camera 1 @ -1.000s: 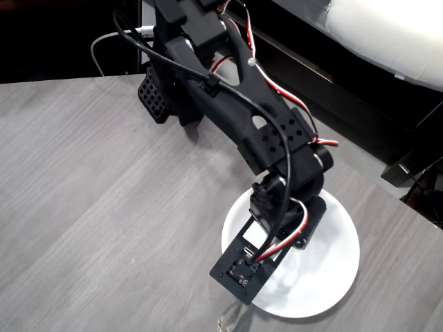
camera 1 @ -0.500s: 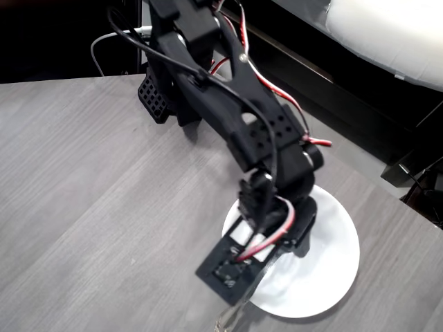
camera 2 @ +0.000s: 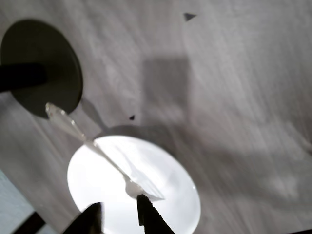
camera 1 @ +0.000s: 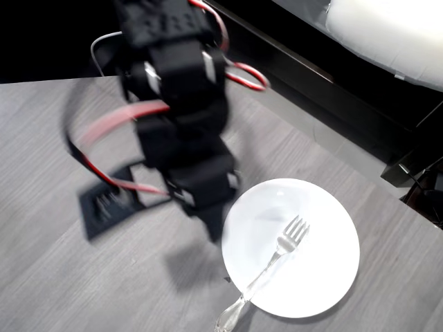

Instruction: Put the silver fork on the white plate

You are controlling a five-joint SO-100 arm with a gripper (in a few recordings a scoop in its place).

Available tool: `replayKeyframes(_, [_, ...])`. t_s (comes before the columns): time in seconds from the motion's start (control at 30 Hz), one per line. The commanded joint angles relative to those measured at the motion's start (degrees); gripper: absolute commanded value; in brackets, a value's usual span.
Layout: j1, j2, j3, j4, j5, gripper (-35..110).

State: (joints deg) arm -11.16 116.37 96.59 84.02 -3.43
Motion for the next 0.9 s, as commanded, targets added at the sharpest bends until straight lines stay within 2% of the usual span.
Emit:
replayKeyframes(0.0, [2.0, 14.1, 11.3, -3.2, 2.7, 0])
replayKeyframes(0.23, [1.8, 46.4, 37.1, -9.0, 8.6, 0])
replayKeyframes(0.37, [3.8, 47.8, 40.3, -9.9, 8.2, 0])
replayKeyframes(0.63, [2.8, 59.1, 58.7, -17.7, 8.1, 0])
replayKeyframes(0.87, [2.9, 73.1, 71.1, -16.3, 6.4, 0])
